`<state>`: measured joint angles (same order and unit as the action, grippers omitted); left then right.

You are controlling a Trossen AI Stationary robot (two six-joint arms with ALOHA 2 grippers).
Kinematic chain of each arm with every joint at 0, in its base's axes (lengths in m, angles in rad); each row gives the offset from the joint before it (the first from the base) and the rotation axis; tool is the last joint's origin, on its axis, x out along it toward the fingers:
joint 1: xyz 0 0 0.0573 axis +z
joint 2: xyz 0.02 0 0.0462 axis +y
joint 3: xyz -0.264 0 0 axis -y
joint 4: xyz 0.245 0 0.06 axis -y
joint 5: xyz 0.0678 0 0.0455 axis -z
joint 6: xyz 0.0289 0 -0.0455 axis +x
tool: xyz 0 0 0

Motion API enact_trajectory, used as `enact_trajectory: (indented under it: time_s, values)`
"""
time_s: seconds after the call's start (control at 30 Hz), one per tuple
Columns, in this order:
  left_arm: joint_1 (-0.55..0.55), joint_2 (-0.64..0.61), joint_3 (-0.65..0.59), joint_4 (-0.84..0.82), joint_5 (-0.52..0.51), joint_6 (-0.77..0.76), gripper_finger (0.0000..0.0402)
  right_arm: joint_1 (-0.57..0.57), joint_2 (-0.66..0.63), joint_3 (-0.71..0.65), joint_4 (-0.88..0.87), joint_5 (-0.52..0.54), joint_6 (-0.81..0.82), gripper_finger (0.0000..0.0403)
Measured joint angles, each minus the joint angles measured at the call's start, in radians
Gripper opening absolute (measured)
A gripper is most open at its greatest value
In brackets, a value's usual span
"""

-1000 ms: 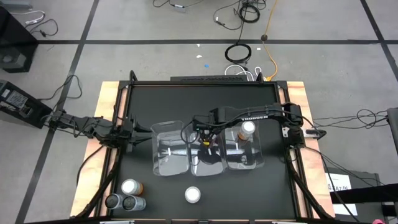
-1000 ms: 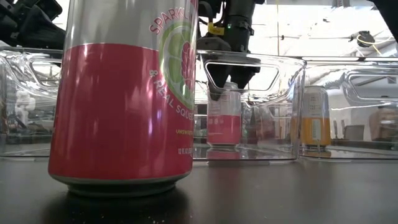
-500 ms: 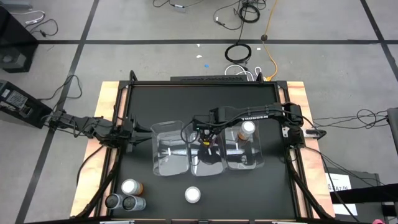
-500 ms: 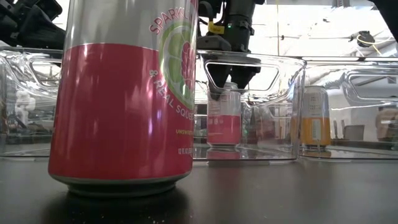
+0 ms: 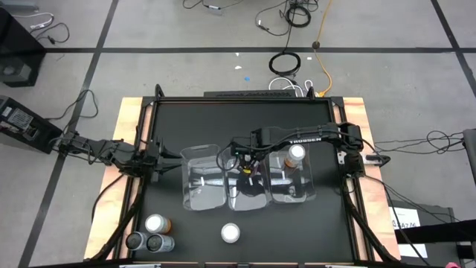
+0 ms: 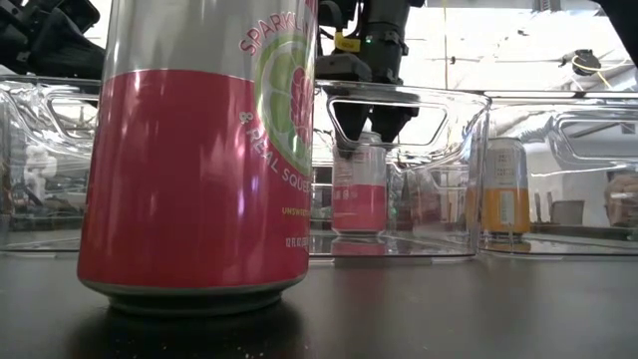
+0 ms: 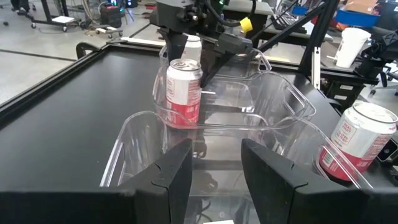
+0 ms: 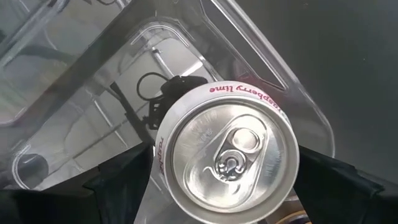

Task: Sort soda cans
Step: Put the right pink soda can into the middle transparent bin, then put the pink soda can into the middle transparent bin

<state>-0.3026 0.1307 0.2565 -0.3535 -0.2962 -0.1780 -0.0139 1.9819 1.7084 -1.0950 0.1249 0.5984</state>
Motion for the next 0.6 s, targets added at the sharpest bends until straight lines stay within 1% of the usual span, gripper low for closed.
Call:
enact_trajectory:
  time_s: [0.23, 0.43, 0.57, 0.6]
  values:
    - [0.0, 0.0, 0.0, 0.0, 0.0, 0.0, 0.0148, 0.0, -0.037, 0.0, -0.004, 0.006, 0.014, 0.0374]
    - [0.0, 0.0, 0.0, 0.0, 0.0, 0.0, 0.0148, 0.001, -0.084, 0.0, -0.008, 0.059, 0.023, 0.0396]
    - [0.0, 0.0, 0.0, 0.0, 0.0, -0.004, 0.0148, 0.0, -0.126, 0.0, -0.008, 0.061, 0.026, 0.0399]
    - [0.0, 0.0, 0.0, 0.001, 0.001, -0.032, 0.0148, 0.0, -0.138, 0.0, -0.008, 0.061, 0.026, 0.0399]
